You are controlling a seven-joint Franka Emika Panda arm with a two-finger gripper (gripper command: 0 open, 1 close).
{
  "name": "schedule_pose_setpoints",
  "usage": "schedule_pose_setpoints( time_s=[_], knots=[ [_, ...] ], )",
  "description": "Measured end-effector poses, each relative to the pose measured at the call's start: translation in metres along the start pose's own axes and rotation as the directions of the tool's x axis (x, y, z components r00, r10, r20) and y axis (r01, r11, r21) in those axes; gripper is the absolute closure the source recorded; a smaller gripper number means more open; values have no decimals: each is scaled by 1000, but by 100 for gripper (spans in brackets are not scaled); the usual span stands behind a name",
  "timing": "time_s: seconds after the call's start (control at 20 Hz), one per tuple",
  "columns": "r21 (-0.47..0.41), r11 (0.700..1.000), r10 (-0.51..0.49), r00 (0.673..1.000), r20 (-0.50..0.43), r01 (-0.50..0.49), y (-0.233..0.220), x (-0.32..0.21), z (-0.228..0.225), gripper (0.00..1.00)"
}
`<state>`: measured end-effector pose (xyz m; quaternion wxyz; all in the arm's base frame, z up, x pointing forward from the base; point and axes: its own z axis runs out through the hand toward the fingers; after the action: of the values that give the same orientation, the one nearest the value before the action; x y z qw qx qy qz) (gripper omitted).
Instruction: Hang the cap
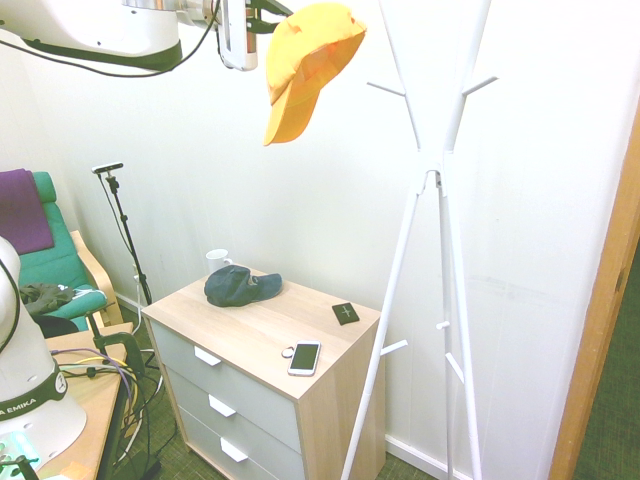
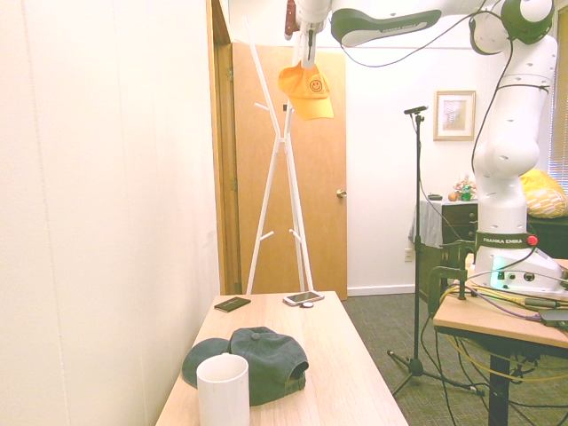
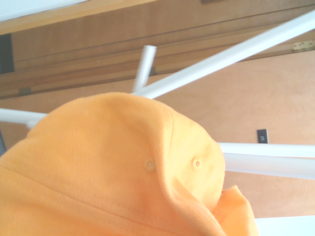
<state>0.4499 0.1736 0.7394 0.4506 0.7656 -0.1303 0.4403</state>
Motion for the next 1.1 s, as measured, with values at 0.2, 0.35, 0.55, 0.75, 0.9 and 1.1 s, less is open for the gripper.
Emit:
schedule_pose_setpoints(
  time_s=[0.2,0.35,0.55,0.75,0.9,1.1],
  knots=[
    [11,1000,-9,1000,15,9,-13,1,38,100],
    [22,1000,-17,999,47,16,-34,-6,66,100],
    [62,998,2,995,102,-8,-62,-27,82,0],
    [79,997,13,992,122,-22,-69,-39,99,0],
    [80,996,17,991,131,-28,-68,-42,108,0],
    [84,996,24,991,131,-35,-70,-46,108,0]
  ],
)
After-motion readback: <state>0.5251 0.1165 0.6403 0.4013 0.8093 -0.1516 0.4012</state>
